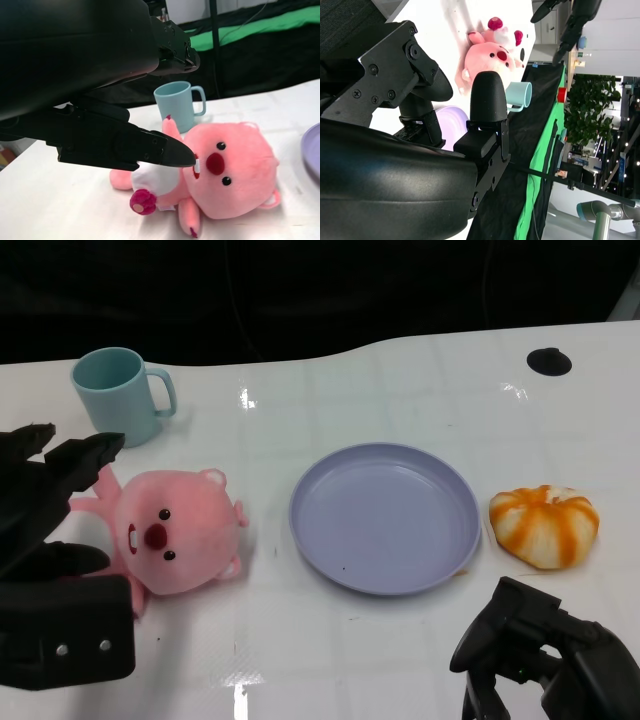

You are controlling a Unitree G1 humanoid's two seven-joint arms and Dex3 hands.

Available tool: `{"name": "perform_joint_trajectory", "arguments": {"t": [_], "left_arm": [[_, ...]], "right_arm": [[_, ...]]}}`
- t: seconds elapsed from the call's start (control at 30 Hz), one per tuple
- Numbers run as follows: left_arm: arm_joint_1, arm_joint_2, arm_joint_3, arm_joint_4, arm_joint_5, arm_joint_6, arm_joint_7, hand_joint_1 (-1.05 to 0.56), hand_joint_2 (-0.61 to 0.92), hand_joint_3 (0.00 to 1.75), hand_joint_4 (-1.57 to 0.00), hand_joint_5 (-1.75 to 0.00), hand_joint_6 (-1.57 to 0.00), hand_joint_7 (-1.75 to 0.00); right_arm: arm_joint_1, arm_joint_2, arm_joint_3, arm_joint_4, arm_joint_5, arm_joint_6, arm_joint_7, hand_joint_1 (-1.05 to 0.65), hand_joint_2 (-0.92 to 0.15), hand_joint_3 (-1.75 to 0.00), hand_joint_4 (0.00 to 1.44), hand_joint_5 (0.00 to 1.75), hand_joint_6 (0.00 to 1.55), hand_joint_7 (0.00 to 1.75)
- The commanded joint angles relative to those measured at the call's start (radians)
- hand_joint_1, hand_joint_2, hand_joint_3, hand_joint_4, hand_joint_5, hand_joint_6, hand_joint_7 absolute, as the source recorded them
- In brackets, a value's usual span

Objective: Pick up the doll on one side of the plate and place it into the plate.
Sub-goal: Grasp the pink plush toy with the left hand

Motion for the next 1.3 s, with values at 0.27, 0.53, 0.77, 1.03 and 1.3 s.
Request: {"name": "perform_joint_trajectory", "arguments": {"t": [0.27, 0.53, 0.77, 1.03, 1.3], "left_arm": [[-0.169, 0.008, -0.154, 0.351, 0.056, -0.042, 0.047, -0.77, 0.87, 0.01, -0.05, -0.1, -0.14, 0.0], [-0.307, -0.032, -0.275, 0.597, 0.076, -0.049, 0.056, -0.74, 0.88, 0.01, -0.05, -0.09, -0.13, 0.0], [-0.416, -0.088, -0.374, 0.835, 0.089, -0.073, 0.108, -0.67, 0.9, 0.0, -0.06, -0.07, -0.13, 0.0], [-0.511, -0.174, -0.411, 1.122, 0.03, -0.137, 0.228, -0.38, 0.92, 0.05, -0.39, -0.09, -0.43, -0.05], [-0.533, -0.207, -0.437, 1.263, -0.002, -0.248, 0.415, -0.2, 0.92, 0.31, -0.83, -1.61, -0.81, -1.31]], "right_arm": [[0.008, 0.0, 0.0, -0.011, 0.005, 0.005, -0.002, 0.02, -0.43, -1.36, 0.66, 1.75, 0.62, 1.46], [0.017, -0.001, 0.002, -0.029, -0.001, 0.017, -0.003, 0.02, -0.43, -1.35, 0.66, 1.75, 0.62, 1.47], [0.017, -0.004, 0.001, -0.029, -0.005, 0.011, -0.002, 0.02, -0.44, -1.34, 0.66, 1.75, 0.62, 1.47], [0.025, -0.002, 0.006, -0.04, -0.008, 0.021, -0.006, 0.02, -0.43, -1.36, 0.67, 1.74, 0.63, 1.46], [0.028, 0.0, 0.011, -0.039, -0.008, 0.028, -0.009, 0.01, -0.42, -1.37, 0.66, 1.75, 0.62, 1.46]]}}
